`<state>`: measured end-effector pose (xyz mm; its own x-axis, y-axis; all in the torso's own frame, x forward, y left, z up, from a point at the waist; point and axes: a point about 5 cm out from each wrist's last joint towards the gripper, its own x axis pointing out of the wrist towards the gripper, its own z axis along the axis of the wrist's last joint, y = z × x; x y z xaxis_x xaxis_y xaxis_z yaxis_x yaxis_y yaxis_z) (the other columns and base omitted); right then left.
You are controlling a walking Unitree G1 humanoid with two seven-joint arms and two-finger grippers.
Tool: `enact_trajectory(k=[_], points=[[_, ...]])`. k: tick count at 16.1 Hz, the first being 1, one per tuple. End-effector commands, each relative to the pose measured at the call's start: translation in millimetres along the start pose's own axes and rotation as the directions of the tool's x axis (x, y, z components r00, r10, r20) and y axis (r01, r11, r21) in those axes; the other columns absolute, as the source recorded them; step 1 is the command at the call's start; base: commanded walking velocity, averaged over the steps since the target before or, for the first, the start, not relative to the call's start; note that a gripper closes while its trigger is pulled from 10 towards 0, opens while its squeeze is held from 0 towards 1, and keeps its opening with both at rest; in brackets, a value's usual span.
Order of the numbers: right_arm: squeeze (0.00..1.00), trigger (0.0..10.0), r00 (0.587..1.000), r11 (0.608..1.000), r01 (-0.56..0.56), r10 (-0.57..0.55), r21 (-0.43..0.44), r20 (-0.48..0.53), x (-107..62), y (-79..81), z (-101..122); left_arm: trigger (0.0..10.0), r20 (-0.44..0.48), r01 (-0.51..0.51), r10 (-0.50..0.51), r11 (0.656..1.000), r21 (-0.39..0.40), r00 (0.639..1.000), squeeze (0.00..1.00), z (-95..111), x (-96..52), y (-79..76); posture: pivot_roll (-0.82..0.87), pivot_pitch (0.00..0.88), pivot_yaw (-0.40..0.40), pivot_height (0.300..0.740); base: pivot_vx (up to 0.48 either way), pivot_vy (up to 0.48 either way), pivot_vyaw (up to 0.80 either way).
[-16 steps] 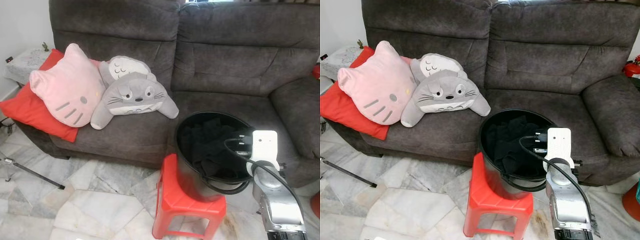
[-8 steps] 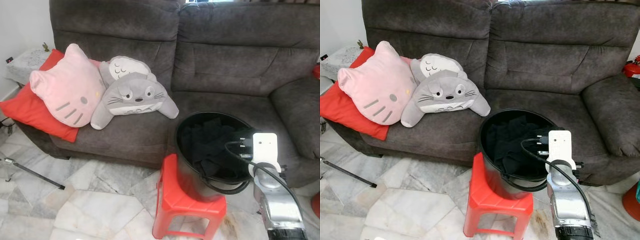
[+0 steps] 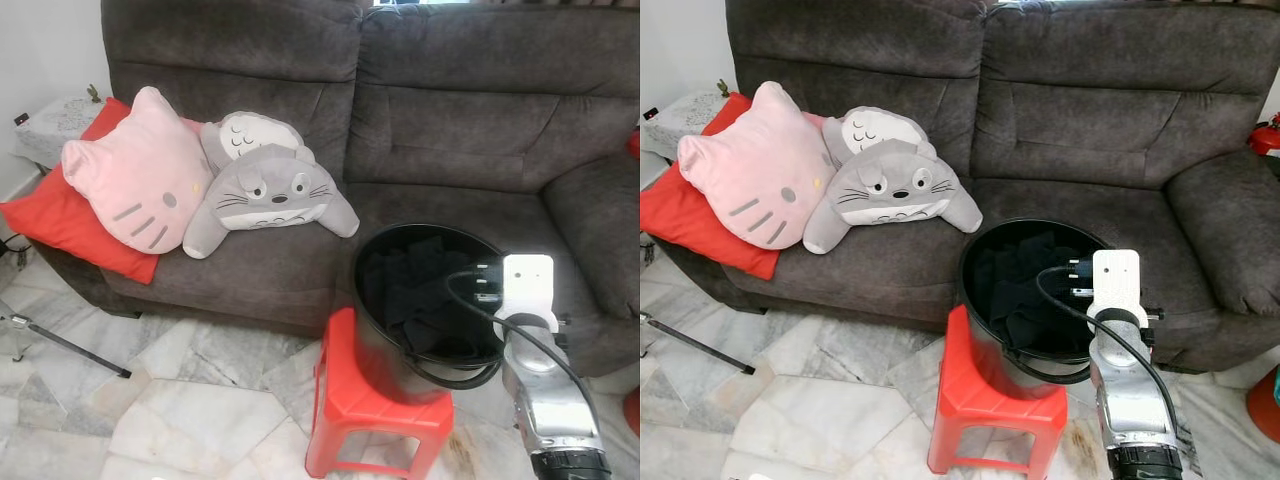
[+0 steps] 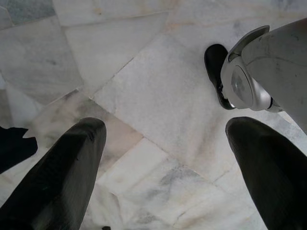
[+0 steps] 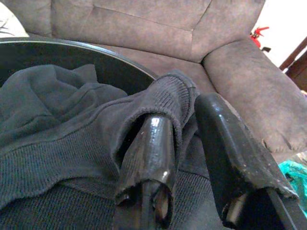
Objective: Hang hanger
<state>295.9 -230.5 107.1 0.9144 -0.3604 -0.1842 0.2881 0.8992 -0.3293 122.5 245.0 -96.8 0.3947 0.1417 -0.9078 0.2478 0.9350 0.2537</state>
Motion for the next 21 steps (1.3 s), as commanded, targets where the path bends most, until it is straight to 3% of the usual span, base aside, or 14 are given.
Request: enact_trajectory(k=[1,15,18,21], points=[[0.00,10.0,1.000,1.000,0.003,-0.003,-0.016,0.003,0.9,-2.3,0,10.0,-0.010,-0.001,0.001,1.000,0.005,1.000,0.00,-3,-0.5,1.0,-0.09,0.000,0.004,0.740,0.000,0.000,0.00],[0.00,10.0,1.000,1.000,0.003,-0.003,-0.016,0.003,0.9,-2.3,0,10.0,-0.010,-0.001,0.001,1.000,0.005,1.000,0.00,-3,-0.5,1.0,-0.09,0.000,0.004,0.740,0.000,0.000,0.00],[0.00,10.0,0.993,0.994,-0.052,0.041,-0.096,-0.115,2.1,8.3,-22,10.0,-0.008,0.001,-0.001,1.000,0.005,1.000,0.00,-4,-0.6,0.3,-0.08,0.000,-0.001,0.740,0.000,0.000,0.00],[0.00,10.0,0.991,0.993,-0.061,0.048,-0.100,-0.128,2.2,9.7,-24,10.0,-0.008,0.000,0.000,1.000,0.003,1.000,0.00,-4,-0.5,0.3,-0.08,0.000,-0.001,0.740,0.000,0.000,0.00]])
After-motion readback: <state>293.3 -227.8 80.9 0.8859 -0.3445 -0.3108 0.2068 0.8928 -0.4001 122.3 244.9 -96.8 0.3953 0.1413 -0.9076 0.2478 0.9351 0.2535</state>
